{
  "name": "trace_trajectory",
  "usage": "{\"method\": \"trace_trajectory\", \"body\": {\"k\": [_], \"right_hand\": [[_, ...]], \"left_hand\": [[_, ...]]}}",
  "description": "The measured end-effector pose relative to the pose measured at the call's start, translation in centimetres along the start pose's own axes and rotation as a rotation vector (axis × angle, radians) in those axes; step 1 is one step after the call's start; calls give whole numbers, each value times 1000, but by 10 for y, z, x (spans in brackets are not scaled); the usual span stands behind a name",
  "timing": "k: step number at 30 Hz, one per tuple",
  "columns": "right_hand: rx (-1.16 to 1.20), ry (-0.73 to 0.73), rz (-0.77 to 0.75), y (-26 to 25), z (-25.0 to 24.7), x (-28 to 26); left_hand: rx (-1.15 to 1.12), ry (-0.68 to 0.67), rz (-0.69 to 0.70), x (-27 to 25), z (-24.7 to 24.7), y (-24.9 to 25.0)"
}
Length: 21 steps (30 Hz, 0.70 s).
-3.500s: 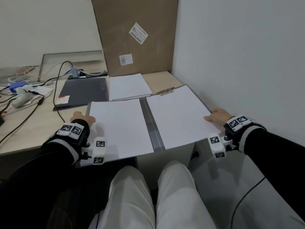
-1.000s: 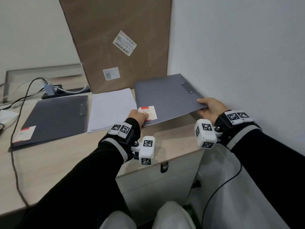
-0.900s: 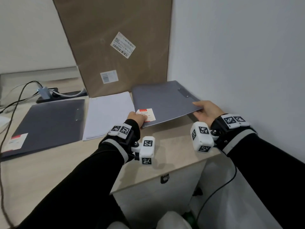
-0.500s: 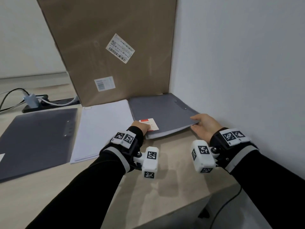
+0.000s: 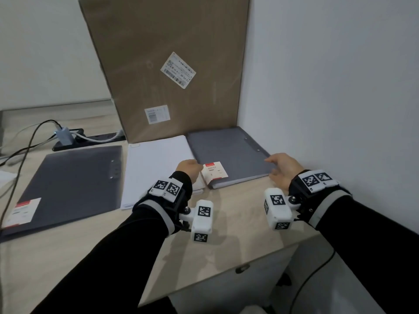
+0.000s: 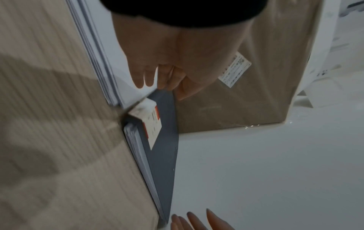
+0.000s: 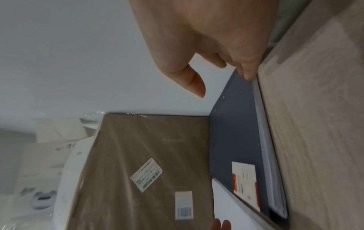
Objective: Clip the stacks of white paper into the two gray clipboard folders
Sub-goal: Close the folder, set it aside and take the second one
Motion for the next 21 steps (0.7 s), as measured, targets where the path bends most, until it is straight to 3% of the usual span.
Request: {"method": "trace_trajectory", "body": {"k": [5,9,14,21], "right_hand": [[-102,-117,-71,-18,51,-32],[-181,-293,-60,-8,131,-67],[-518,-533,-144,18,229,-110],[-733,-757,-156,61,331,-152]], "left_hand": [[-59,103,10,-13,-83,-18],[-68,271,10,-19,-171,-46],[34,546,-24,-31,-275,-82],[202,719,-159,-32,-360,-114]]}}
Point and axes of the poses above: each hand's wrist, its own x-axis towards the middle knuckle, its own z-axis out of the palm, y = z × x, the point moved 7 cm from there along x, towards the middle knuckle, and after that the axes turned 11 degrees about -z, right-handed, at the moved point
